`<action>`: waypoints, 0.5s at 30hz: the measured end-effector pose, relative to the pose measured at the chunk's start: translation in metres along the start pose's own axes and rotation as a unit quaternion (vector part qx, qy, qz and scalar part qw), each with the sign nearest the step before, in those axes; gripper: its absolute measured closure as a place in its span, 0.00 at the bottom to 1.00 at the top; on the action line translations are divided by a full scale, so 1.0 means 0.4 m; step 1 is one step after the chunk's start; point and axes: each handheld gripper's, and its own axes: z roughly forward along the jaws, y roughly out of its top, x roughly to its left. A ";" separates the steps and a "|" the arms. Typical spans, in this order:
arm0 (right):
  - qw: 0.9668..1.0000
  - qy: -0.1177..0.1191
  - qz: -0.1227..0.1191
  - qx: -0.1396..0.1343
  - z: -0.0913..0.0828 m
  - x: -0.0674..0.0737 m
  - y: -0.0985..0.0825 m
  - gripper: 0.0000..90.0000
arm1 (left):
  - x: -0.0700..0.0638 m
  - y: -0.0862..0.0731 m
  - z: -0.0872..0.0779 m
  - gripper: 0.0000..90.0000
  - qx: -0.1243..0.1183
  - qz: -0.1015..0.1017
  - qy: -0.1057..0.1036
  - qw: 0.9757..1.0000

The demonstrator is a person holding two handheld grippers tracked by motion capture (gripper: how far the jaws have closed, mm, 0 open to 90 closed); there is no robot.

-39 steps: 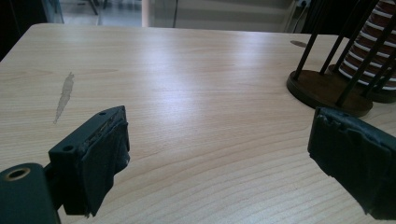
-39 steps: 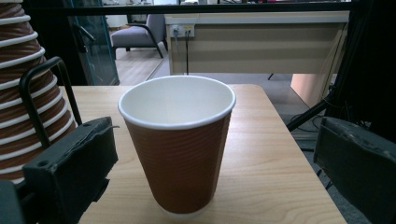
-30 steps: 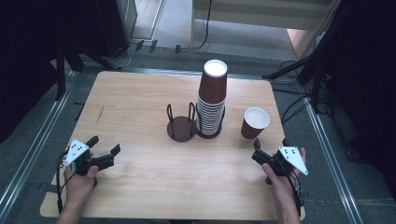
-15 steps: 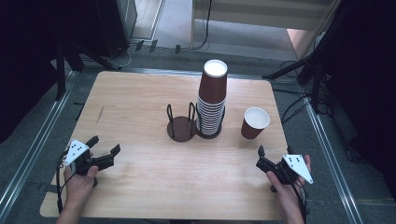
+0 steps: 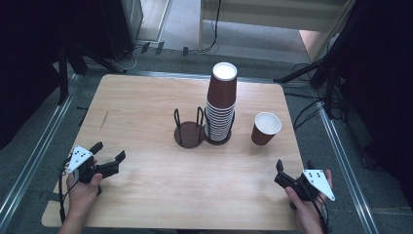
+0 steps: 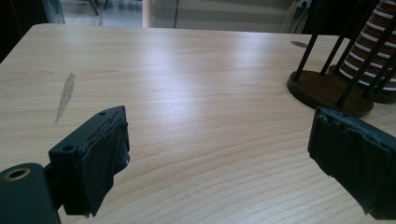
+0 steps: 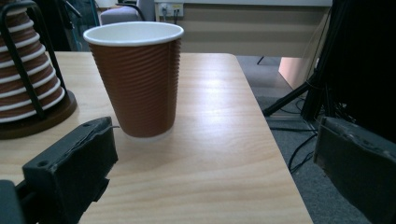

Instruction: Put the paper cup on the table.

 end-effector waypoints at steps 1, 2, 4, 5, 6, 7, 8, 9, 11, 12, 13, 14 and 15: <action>1.000 0.000 0.000 0.002 -0.004 -0.003 -0.003 0.00 | 0.000 0.000 0.000 0.07 0.000 0.000 0.000 1.000; 1.000 -0.001 0.000 0.002 -0.008 -0.007 -0.006 0.00 | -0.001 0.000 0.000 0.07 0.000 0.000 0.000 1.000; 1.000 -0.002 -0.003 0.005 -0.014 -0.016 -0.012 0.00 | -0.001 0.000 0.000 0.07 0.000 0.000 0.000 1.000; 1.000 -0.005 -0.003 0.007 -0.017 -0.020 -0.014 0.00 | -0.001 0.000 0.000 0.07 0.000 0.000 0.001 1.000; 1.000 -0.005 0.000 0.008 -0.022 -0.024 -0.017 0.00 | 0.000 0.000 0.000 0.07 0.001 -0.001 0.000 1.000; 1.000 -0.006 0.001 0.009 -0.025 -0.028 -0.020 0.00 | 0.000 0.000 0.000 0.07 0.001 -0.002 -0.001 1.000; 1.000 -0.009 -0.003 0.009 -0.028 -0.031 -0.021 0.00 | -0.001 0.000 -0.001 0.07 0.000 -0.001 -0.001 1.000; 1.000 -0.009 -0.001 0.010 -0.032 -0.034 -0.023 0.00 | -0.001 -0.001 -0.002 0.07 0.000 -0.001 -0.001 1.000; 1.000 -0.009 0.002 0.009 -0.040 -0.041 -0.026 0.00 | -0.002 -0.001 -0.003 0.07 -0.002 -0.002 0.002 1.000; 1.000 -0.010 0.004 0.010 -0.046 -0.042 -0.028 0.00 | -0.002 -0.001 -0.002 0.07 -0.002 -0.002 0.002 1.000; 1.000 -0.009 0.003 0.009 -0.050 -0.045 -0.029 0.00 | -0.002 -0.001 -0.002 0.07 -0.002 -0.002 0.001 1.000; 1.000 -0.010 0.002 0.008 -0.054 -0.047 -0.031 0.00 | -0.001 -0.001 -0.002 0.07 -0.002 -0.002 0.001 1.000; 1.000 -0.011 0.002 0.009 -0.059 -0.049 -0.033 0.00 | -0.001 -0.001 -0.002 0.07 -0.002 -0.003 0.001 1.000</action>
